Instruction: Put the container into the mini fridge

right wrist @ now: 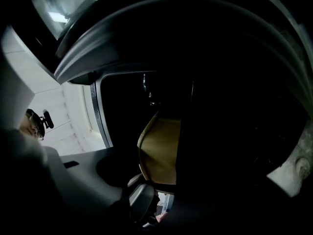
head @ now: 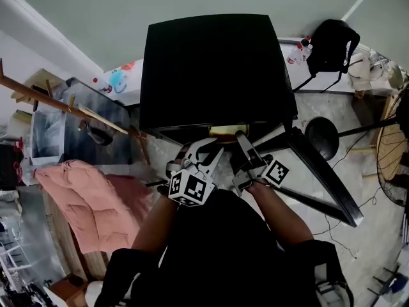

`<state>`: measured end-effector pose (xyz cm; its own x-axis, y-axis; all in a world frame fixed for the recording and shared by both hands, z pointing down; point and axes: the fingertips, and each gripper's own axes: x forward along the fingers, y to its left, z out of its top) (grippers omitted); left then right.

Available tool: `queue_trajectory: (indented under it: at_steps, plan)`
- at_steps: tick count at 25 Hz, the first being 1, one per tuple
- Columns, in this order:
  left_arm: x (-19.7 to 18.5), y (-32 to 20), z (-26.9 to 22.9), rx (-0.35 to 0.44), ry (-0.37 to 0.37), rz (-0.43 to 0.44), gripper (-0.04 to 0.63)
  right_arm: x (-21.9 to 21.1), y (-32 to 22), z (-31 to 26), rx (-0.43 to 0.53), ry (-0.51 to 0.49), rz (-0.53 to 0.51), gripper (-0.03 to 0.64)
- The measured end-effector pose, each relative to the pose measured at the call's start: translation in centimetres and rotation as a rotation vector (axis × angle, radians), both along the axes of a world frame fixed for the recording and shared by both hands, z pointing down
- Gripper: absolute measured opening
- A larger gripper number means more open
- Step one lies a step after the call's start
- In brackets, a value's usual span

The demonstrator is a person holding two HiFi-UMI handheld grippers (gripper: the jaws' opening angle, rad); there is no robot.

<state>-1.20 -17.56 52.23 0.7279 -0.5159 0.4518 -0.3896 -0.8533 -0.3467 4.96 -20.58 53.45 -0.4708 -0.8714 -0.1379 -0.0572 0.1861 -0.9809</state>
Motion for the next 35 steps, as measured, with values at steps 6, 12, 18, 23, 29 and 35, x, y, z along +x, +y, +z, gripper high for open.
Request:
queue_trajectory:
  at_steps: [6, 12, 18, 23, 29, 35]
  plan:
    - [0.3, -1.7, 0.1, 0.004, 0.008, 0.004, 0.078, 0.5, -1.4, 0.3, -0.015, 0.006, 0.057, 0.229]
    - [0.7, -3.0, 0.0, -0.005, 0.039, -0.023, 0.078, 1.1, -2.8, 0.1, -0.017, 0.021, 0.098, 0.229]
    - [1.0, -3.5, 0.1, -0.004, 0.055, -0.045, 0.078, 1.3, -1.3, 0.3, -0.023, 0.046, 0.090, 0.239]
    - [1.9, -3.8, 0.3, 0.031, 0.028, 0.000, 0.078, 1.8, 0.7, -0.1, -0.015, 0.074, 0.079, 0.238]
    - [2.7, -5.6, 0.4, 0.062, 0.006, -0.002, 0.078, 2.3, 2.7, -0.3, -0.014, 0.106, 0.078, 0.238]
    - [3.2, -7.0, 0.4, 0.095, -0.010, -0.014, 0.078, 3.2, 3.6, -1.1, 0.005, 0.142, 0.084, 0.238]
